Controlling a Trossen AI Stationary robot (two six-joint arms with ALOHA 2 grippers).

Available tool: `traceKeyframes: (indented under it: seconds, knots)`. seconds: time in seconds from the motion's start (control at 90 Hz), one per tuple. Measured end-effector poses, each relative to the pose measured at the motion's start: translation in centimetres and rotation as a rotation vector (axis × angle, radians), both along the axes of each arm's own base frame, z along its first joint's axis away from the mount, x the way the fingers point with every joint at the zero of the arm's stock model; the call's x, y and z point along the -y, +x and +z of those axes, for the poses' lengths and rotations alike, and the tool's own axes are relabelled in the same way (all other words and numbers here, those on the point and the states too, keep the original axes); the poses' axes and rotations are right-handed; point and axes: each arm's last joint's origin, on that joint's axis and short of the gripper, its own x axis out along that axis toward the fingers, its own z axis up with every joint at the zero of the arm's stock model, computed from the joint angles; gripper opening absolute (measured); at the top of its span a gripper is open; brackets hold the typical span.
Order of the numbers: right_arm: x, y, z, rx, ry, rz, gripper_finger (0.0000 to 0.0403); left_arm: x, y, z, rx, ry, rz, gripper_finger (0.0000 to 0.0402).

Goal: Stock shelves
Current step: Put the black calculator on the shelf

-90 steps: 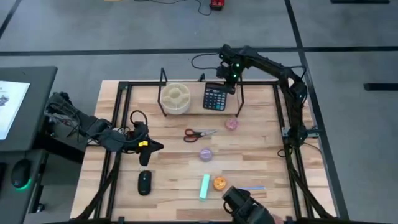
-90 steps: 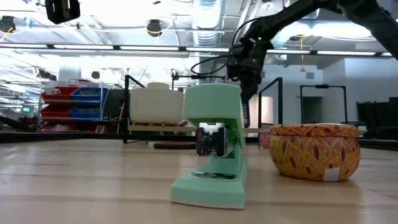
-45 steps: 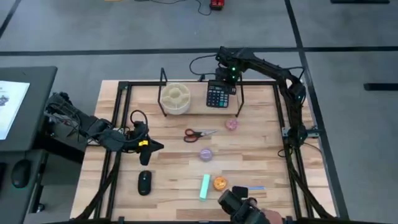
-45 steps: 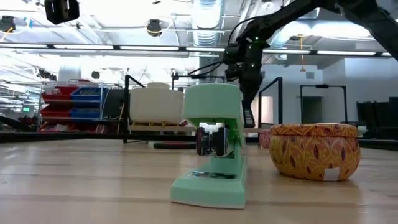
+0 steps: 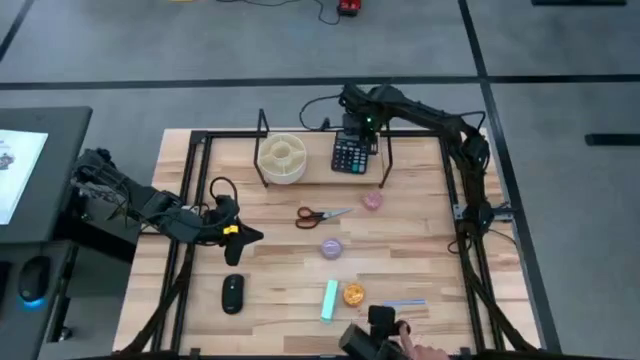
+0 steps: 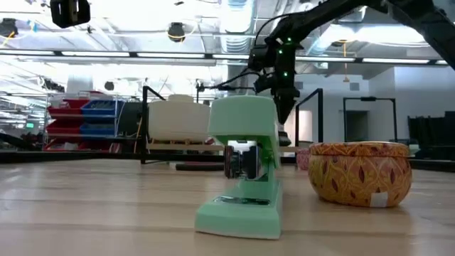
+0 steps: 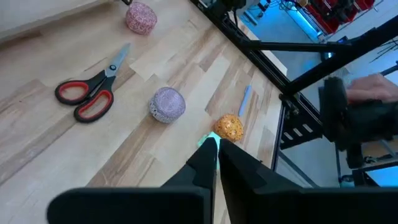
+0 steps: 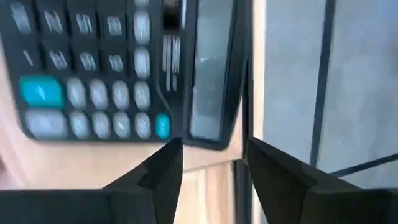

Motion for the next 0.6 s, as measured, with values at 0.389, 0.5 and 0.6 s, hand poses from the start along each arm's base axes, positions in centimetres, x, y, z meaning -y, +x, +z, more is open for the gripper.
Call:
traceKeyframes:
  seconds: [0.389,0.5,0.6]
  knots:
    - [-1.2,1.6,-1.7,0.242,0.098,-0.496,0.0011,0.0,0.0,0.0,0.002,0.006,0.013,0.0]
    - [-1.5,1.3,-3.2,0.208,0.122,-0.554,0.0008,0.0,0.0,0.0,0.004,0.006,0.016,0.0]
    - [-2.1,1.3,-4.2,0.188,0.129,-0.55,0.0002,0.0,0.0,0.0,0.004,0.006,0.016,0.0]
